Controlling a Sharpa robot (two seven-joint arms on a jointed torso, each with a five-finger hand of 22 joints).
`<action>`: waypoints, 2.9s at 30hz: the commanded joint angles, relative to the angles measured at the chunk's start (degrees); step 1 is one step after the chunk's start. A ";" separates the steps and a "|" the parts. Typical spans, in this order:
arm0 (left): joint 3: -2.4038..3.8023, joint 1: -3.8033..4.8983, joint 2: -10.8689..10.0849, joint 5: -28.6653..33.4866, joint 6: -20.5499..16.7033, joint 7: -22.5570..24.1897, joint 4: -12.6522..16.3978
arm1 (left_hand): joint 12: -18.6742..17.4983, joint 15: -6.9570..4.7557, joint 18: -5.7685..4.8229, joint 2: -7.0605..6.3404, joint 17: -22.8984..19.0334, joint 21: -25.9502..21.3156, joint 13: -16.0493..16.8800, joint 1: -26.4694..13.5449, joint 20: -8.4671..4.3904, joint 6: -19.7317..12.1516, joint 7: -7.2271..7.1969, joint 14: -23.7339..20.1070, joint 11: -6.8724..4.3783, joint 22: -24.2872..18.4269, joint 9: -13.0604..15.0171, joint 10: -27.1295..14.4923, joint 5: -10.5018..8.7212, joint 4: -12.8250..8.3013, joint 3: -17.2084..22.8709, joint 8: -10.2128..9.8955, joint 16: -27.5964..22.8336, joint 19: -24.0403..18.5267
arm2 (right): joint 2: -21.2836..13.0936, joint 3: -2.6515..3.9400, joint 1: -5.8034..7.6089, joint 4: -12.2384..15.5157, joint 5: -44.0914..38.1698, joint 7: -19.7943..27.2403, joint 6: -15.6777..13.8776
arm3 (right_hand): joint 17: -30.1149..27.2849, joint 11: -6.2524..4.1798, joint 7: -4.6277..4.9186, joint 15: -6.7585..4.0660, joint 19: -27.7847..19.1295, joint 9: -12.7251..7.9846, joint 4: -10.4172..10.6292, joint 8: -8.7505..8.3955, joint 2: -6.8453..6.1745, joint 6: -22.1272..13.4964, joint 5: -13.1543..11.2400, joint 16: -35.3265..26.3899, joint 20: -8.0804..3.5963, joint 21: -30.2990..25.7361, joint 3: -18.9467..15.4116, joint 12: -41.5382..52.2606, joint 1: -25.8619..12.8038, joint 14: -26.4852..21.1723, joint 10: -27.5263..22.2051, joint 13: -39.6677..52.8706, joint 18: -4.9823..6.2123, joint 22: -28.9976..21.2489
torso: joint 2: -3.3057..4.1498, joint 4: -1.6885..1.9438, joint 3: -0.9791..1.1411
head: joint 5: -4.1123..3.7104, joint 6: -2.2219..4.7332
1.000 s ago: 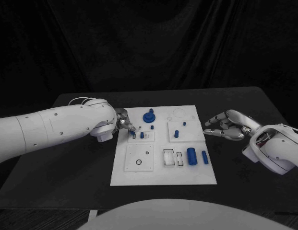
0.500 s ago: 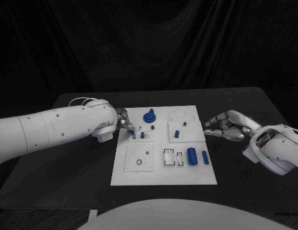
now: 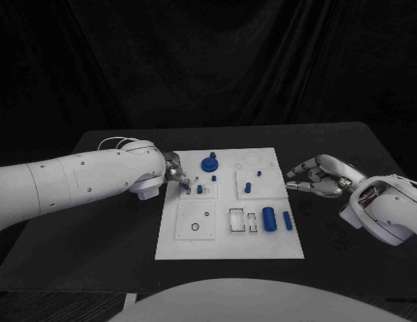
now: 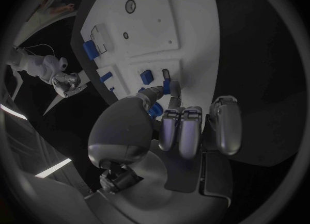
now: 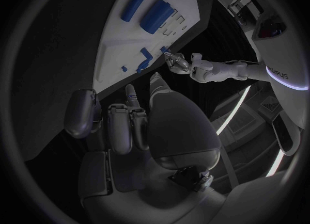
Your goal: Assemble the parts on the task board
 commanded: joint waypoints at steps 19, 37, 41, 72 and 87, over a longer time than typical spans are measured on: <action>0.03 -0.79 0.06 -0.32 1.32 0.73 0.02 | 0.20 -0.26 -0.03 0.15 15.09 -0.13 15.09 -0.27 0.05 0.18 -0.21 6.06 -0.32 9.54 0.13 6.08 0.15 -0.04 0.60 0.12 0.15 -0.01 | 0.24 0.03 -0.19 -0.11 -0.27 -0.11 0.68 | 9.01 0.35 -0.16 0.43 -0.35 -0.10 -0.07 -0.29 0.69 0.46 0.09 -0.31 0.10 -0.54 -0.42 -0.40 0.08 4.10 4.62 13.62 1.15 8.77 | -0.02 0.01 0.02 | 0.09 -0.01; 0.03 -1.73 -0.21 -0.32 0.98 1.27 0.54 | 0.20 -0.27 0.01 0.13 15.09 -0.25 15.09 -0.29 0.05 0.17 -0.22 6.06 -0.33 9.49 0.15 6.08 0.15 -0.13 0.75 0.11 0.15 -0.10 | 0.31 0.03 -0.50 -0.33 -0.27 -0.13 1.00 | 9.02 0.36 -0.17 0.44 -0.35 -0.10 -0.06 -0.27 0.72 0.53 0.09 -0.30 0.10 -0.57 -0.44 -0.39 0.08 4.10 4.63 13.63 1.15 8.76 | -0.04 0.00 0.00 | 0.08 -0.01; 0.03 -1.79 -0.50 -0.32 0.98 1.22 0.89 | 0.20 -0.27 0.01 0.12 15.09 -0.26 15.09 -0.28 0.05 0.17 -0.23 6.06 -0.34 9.49 0.16 6.08 0.15 -0.18 0.81 0.11 0.15 -0.10 | 0.28 0.03 -0.56 -0.36 -0.27 -0.16 1.05 | 9.01 0.37 -0.18 0.44 -0.36 -0.10 -0.06 -0.26 0.74 0.58 0.09 -0.32 0.10 -0.58 -0.46 -0.40 0.09 4.10 4.62 13.62 1.15 8.76 | -0.03 0.00 0.01 | 0.12 -0.01; 0.03 -1.96 -1.54 -0.33 0.80 1.16 2.24 | 0.20 -0.29 0.01 0.04 15.09 -0.29 15.09 -0.31 0.04 0.19 -0.24 6.06 -0.35 9.50 0.22 6.08 0.09 -0.37 1.10 0.11 0.15 -0.10 | 0.20 0.03 -0.88 -0.50 -0.27 -0.54 1.36 | 8.94 0.39 -0.20 0.46 -0.40 -0.09 -0.07 -0.20 0.82 0.78 0.10 -0.38 0.11 -0.72 -0.48 -0.44 0.12 4.08 4.59 13.58 1.17 8.73 | 0.01 0.01 0.01 | 0.15 -0.01; 0.03 -1.97 -2.03 -0.33 1.27 1.14 3.03 | 0.20 -0.30 0.02 -0.03 15.09 -0.34 15.09 -0.37 0.03 0.33 -0.26 6.06 -0.36 9.49 0.27 6.08 0.04 -0.45 1.19 0.18 0.15 -0.12 | 0.34 0.03 -0.94 -0.64 -0.27 -0.67 1.52 | 8.94 0.39 -0.20 0.46 -0.40 -0.09 -0.07 -0.20 0.82 0.78 0.10 -0.38 0.11 -0.72 -0.48 -0.44 0.12 4.08 4.59 13.58 1.17 8.73 | 0.00 -0.02 0.02 | 0.24 -0.01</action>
